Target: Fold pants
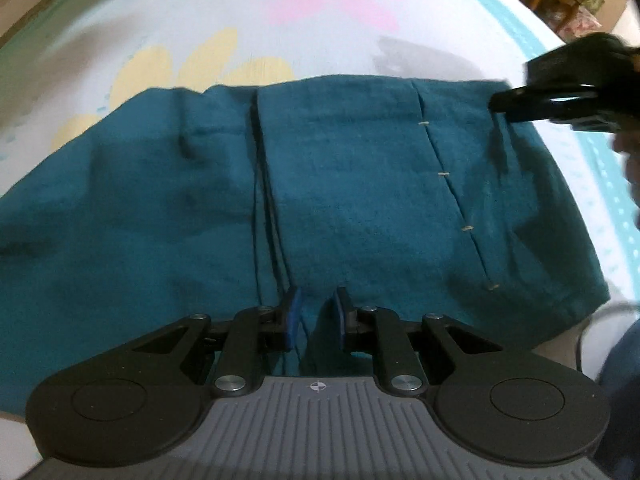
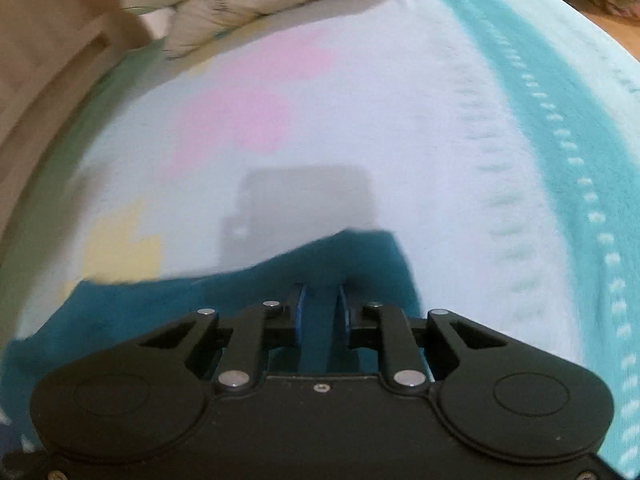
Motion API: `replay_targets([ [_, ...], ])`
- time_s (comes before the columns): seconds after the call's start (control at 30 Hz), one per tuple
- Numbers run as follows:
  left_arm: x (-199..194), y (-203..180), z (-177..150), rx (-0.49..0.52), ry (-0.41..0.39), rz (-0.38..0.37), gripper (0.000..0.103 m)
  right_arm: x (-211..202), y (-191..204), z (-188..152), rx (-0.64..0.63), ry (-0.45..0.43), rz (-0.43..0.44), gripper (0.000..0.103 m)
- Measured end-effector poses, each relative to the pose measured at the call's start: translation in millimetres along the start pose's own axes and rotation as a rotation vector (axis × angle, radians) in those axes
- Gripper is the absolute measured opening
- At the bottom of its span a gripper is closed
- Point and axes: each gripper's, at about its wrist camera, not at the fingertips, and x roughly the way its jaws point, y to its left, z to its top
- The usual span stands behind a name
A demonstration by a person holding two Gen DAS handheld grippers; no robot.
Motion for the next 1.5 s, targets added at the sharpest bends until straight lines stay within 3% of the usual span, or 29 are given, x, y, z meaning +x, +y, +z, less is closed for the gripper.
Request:
replay_targets([
  [0.1, 0.3, -2.0, -3.5, 0.018, -0.013, 0.007, 0.018, 13.4, -12.4, 5.9, 0.058, -0.002, 0.002, 0.004],
  [0.17, 0.5, -2.4, -4.2, 0.018, -0.018, 0.009, 0.018, 14.4, -15.9, 11.2, 0.078, -0.006, 0.002, 0.001],
  [0.27, 0.3, -0.5, -5.2, 0.011, -0.015, 0.007, 0.018, 6.7, -10.8, 15.5, 0.061, -0.015, -0.008, 0.006],
  [0.33, -0.8, 2.3, -5.4, -0.003, -0.012, -0.001, 0.018, -9.4, -1.2, 11.2, 0.025, -0.037, -0.001, 0.024],
  [0.5, -13.1, 9.1, -10.6, -0.032, -0.018, 0.002, 0.018, -46.5, 26.7, -20.3, -0.063, -0.026, 0.084, 0.024],
  [0.7, -31.9, 24.9, -31.5, -0.059, -0.021, 0.017, 0.018, -54.3, 64.0, -78.6, -0.137, 0.087, 0.174, 0.024],
  [0.93, -49.6, 55.9, -52.2, -0.145, -0.021, 0.028, 0.018, -34.0, 96.1, -131.4, -0.191, 0.204, 0.198, 0.024],
  [1.07, -58.6, 69.7, -58.9, -0.177, -0.038, 0.039, 0.018, -33.0, 106.3, -144.5, -0.232, 0.198, 0.159, 0.024],
  [1.17, -60.5, 80.4, -59.9, -0.183, -0.051, 0.044, 0.018, -36.1, 112.9, -128.3, -0.220, 0.157, 0.152, 0.034],
  [1.23, -62.4, 84.9, -59.8, -0.179, -0.057, 0.054, 0.018, -40.2, 124.7, -122.7, -0.220, 0.117, 0.144, 0.061],
  [1.27, -64.3, 88.1, -60.5, -0.182, -0.061, 0.056, 0.018, -40.1, 132.0, -122.1, -0.232, 0.100, 0.134, 0.065],
  [1.5, -69.6, 118.6, -52.7, -0.209, -0.083, 0.062, 0.018, -14.0, 182.9, -126.6, -0.329, 0.068, 0.099, 0.066],
])
